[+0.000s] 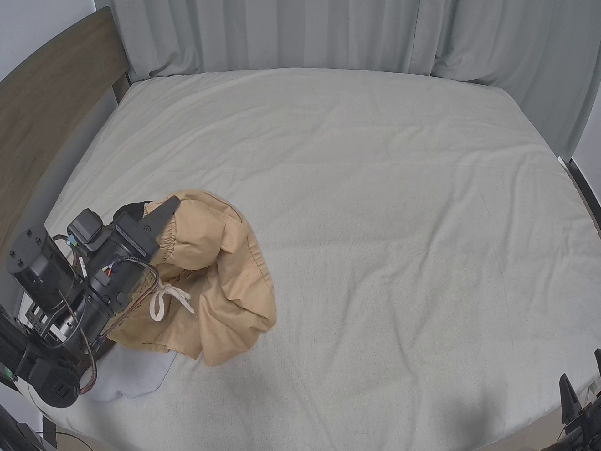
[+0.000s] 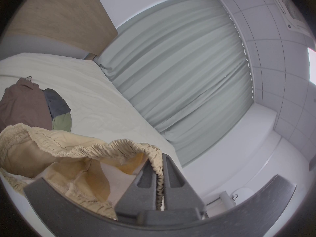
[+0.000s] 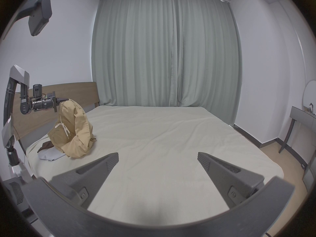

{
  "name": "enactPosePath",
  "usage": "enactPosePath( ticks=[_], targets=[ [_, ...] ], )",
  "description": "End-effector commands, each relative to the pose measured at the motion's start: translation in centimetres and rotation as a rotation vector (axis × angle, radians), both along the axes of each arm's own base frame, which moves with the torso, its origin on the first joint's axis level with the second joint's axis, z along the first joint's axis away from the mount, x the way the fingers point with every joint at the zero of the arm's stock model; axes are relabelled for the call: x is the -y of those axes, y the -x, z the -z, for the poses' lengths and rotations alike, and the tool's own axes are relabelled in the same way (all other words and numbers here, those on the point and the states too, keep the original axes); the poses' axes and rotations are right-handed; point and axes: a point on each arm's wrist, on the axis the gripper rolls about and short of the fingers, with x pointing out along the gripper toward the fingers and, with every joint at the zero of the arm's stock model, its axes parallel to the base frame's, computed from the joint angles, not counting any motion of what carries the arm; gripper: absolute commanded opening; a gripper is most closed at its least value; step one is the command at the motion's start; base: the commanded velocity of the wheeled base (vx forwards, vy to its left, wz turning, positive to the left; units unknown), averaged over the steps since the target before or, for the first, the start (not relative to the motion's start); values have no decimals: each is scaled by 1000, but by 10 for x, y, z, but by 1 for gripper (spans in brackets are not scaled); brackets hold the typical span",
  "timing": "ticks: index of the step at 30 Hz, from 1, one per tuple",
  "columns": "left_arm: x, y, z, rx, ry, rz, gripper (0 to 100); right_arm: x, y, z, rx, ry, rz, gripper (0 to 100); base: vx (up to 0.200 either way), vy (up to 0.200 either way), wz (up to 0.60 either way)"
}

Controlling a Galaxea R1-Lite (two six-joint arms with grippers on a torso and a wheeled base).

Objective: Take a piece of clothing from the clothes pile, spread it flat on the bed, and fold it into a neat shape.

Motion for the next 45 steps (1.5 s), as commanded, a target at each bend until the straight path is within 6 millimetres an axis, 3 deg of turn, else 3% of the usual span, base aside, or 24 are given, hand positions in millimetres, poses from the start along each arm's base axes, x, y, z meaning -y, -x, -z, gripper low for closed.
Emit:
enactPosePath(
  ticks=[1, 13, 21, 25, 30, 37, 42, 45],
  targets=[
    [19, 13, -18, 47, 85, 27, 0, 0, -1, 5, -8, 0, -1, 100, 0, 0, 0],
    [43, 32, -54, 116, 283, 12, 0, 0, -1, 5, -6, 0, -1, 100, 0, 0, 0],
    [40, 53, -91, 214, 367, 70, 0, 0, -1, 5, -6, 0, -1, 100, 0, 0, 0],
    [39, 59, -98, 212, 368, 85, 0, 0, -1, 5, -6, 0, -1, 100, 0, 0, 0],
    [41, 57, -88, 177, 337, 84, 0, 0, -1, 5, -6, 0, -1, 100, 0, 0, 0],
    [56, 36, -38, 32, 164, 52, 0, 0, -1, 5, -8, 0, -1, 100, 0, 0, 0],
    [73, 21, -13, -19, 78, 60, 0, 0, -1, 5, -6, 0, -1, 100, 0, 0, 0],
    [97, 17, -1, -45, 60, 119, 0, 0, -1, 5, -6, 0, -1, 100, 0, 0, 0]
  ],
)
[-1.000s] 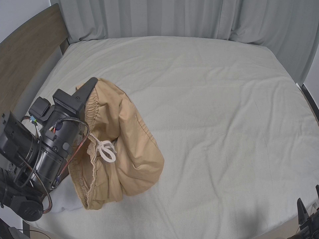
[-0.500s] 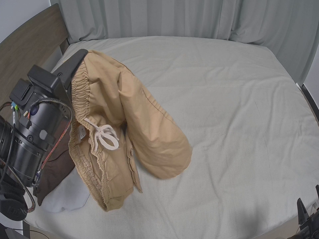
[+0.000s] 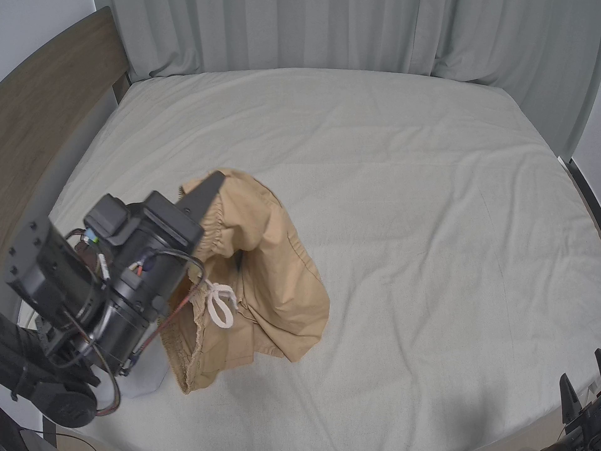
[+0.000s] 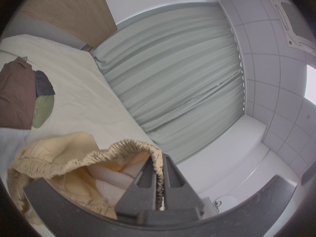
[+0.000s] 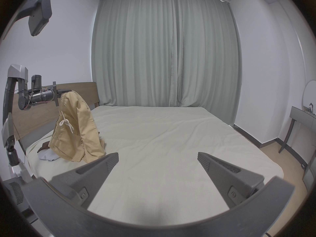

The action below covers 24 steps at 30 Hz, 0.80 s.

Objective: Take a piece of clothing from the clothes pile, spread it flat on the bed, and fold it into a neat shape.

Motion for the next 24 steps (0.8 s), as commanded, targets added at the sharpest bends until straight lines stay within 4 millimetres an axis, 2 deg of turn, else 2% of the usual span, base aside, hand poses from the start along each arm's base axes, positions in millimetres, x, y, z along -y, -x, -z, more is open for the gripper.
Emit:
enactPosePath(
  ticks=[1, 2, 4, 5, 6, 7, 9, 11, 12, 14, 17, 19, 20, 21, 24],
  targets=[
    [35, -14, 33, -77, -77, 68, 0, 0, -1, 5, -7, 0, -1, 100, 0, 0, 0],
    [49, -13, 42, -92, -96, 104, 0, 0, -1, 5, -7, 0, -1, 100, 0, 0, 0],
    [63, -11, 50, -106, -113, 145, 0, 0, -1, 5, -7, 0, -1, 100, 0, 0, 0],
    [80, -7, 59, -117, -132, 199, 0, 0, -1, 5, -7, 0, -1, 100, 0, 0, 0],
    [80, -7, 59, -117, -132, 199, 0, 0, -1, 5, -7, 0, -1, 100, 0, 0, 0],
    [100, -3, 69, -123, -150, 260, 0, 0, -1, 5, -7, 0, -1, 100, 0, 0, 0],
    [122, 3, 73, -108, -147, 328, 0, 0, -1, 5, -7, 0, -1, 100, 0, 0, 0],
    [132, 6, 72, -95, -140, 365, 0, 0, -1, 5, -7, 0, -1, 100, 0, 0, 0],
    [147, 13, 73, -79, -135, 431, 0, 0, -1, 5, -7, 0, -1, 100, 0, 0, 0],
    [161, 22, 76, -60, -136, 524, 0, 0, -1, 5, -9, 0, 1, 100, 0, 0, 0],
    [175, 32, 55, 32, -56, 638, 0, 0, -1, 5, -7, 0, -1, 100, 0, 0, 0],
    [180, 35, 33, 86, 19, 676, 0, 0, -1, 5, -7, 0, -1, 100, 0, 0, 0],
    [180, 35, 33, 86, 19, 676, 0, 0, -1, 5, -7, 0, -1, 100, 0, 0, 0],
    [179, 37, 3, 118, 127, 690, 0, 0, -1, 5, -9, 0, 1, 100, 0, 0, 0],
    [163, 40, -40, 154, 277, 709, 0, 0, -1, 5, -10, 0, -1, 100, 0, 0, 0]
  ],
)
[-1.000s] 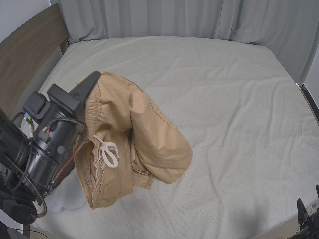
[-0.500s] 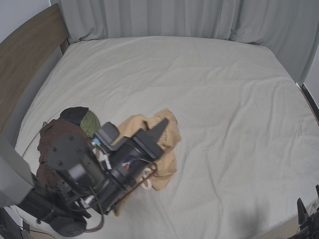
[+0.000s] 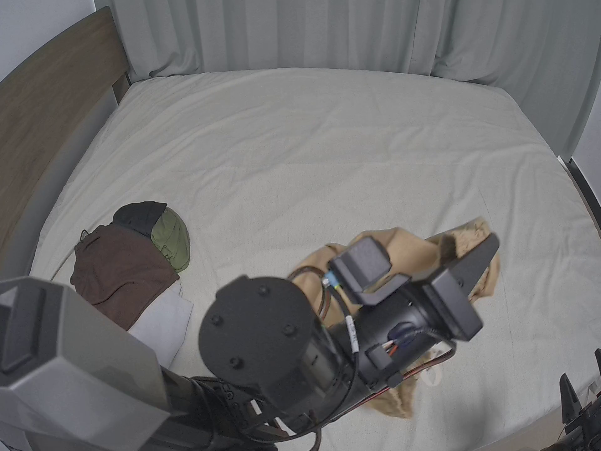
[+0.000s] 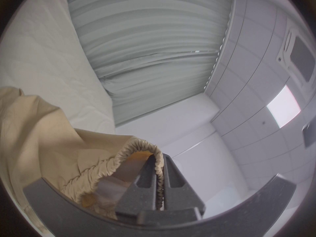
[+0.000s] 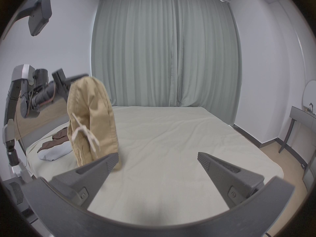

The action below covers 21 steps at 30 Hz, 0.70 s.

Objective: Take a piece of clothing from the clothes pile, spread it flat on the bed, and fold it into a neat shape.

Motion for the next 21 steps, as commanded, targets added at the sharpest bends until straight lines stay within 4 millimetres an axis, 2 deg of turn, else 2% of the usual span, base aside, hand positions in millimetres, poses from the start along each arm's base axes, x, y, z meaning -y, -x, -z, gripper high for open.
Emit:
enactPosePath(
  ticks=[1, 5, 8, 9, 10, 11, 13, 14, 15, 16, 21],
  targets=[
    [-16, 11, -72, 26, 239, 62, 0, 0, -1, 5, -8, 0, -1, 100, 0, 0, 0],
    [-36, -7, -81, 31, 240, -15, 0, 0, -1, 5, -8, 0, -1, 100, 0, 0, 0],
    [-45, -27, -69, 3, 196, -104, 0, 0, -1, 5, -7, 0, -1, 100, 0, 0, 0],
    [-45, -29, -67, 1, 190, -108, 0, 0, -1, 5, -8, 0, -1, 100, 0, 0, 0],
    [-48, -45, -48, -23, 129, -173, 0, 0, -1, 5, -7, 0, -1, 100, 0, 0, 0],
    [-49, -53, -38, -28, 98, -210, 0, 0, -1, 5, -7, 0, -1, 100, 0, 0, 0],
    [-50, -58, -31, -24, 73, -241, 0, 0, -1, 5, -8, 0, -1, 100, 0, 0, 0],
    [-54, -71, -11, -20, 10, -308, 0, 0, -1, 5, -10, 0, -1, 100, 0, 0, 0],
    [-54, -72, -10, -20, 6, -314, 0, 0, -1, 5, -7, 0, -1, 100, 0, 0, 0],
    [-61, -82, 7, -9, -36, -363, 0, 0, -1, 5, -7, 0, -1, 100, 0, 0, 0],
    [-83, -89, 44, -33, -196, -436, 0, 0, -1, 5, -7, 0, -1, 100, 0, 0, 0]
  ],
)
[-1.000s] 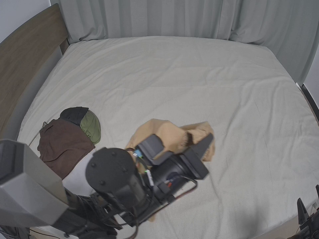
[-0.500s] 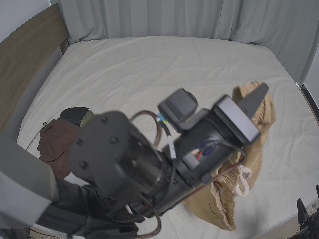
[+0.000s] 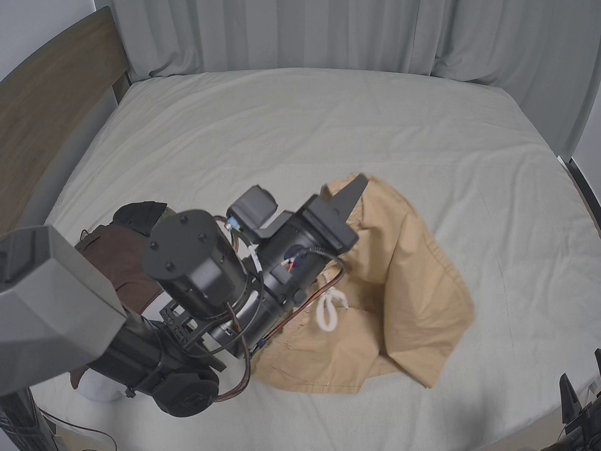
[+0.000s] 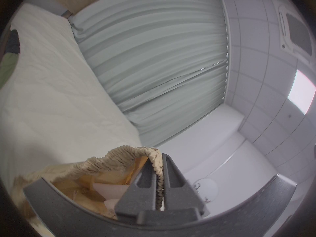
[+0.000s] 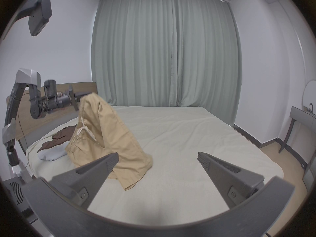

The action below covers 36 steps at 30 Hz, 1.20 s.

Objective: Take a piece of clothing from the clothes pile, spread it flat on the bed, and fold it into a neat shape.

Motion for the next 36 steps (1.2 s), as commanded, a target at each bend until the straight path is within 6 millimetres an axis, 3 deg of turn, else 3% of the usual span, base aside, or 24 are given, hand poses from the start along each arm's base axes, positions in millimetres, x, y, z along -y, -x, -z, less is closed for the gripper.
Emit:
enactPosePath(
  ticks=[1, 2, 11, 17, 23, 29, 36],
  targets=[
    [-18, -14, 44, -79, -138, -77, 0, 0, -1, 5, -7, 0, -1, 100, 0, 0, 0],
    [-28, -13, 53, -106, -174, -91, 0, 0, -1, 5, -7, 0, 1, 100, 0, 0, 0],
    [-66, -21, 68, -105, -316, -206, 0, 0, -1, 5, -7, 0, -1, 100, 0, 0, 0],
    [-88, -23, 65, -64, -380, -215, 0, 0, -1, 5, -7, 0, -1, 100, 0, 0, 0],
    [-129, -22, 58, -6, -459, -223, 0, 0, -1, 5, -8, 0, 1, 100, 0, 0, 0],
    [-168, -21, 70, 17, -591, -202, 0, 0, -1, 5, -8, 2, -1, 100, 0, 0, 0],
    [-191, -24, 79, 39, -670, -200, 0, 0, -1, 5, -8, 2, -1, 100, 0, 0, 0]
  ],
)
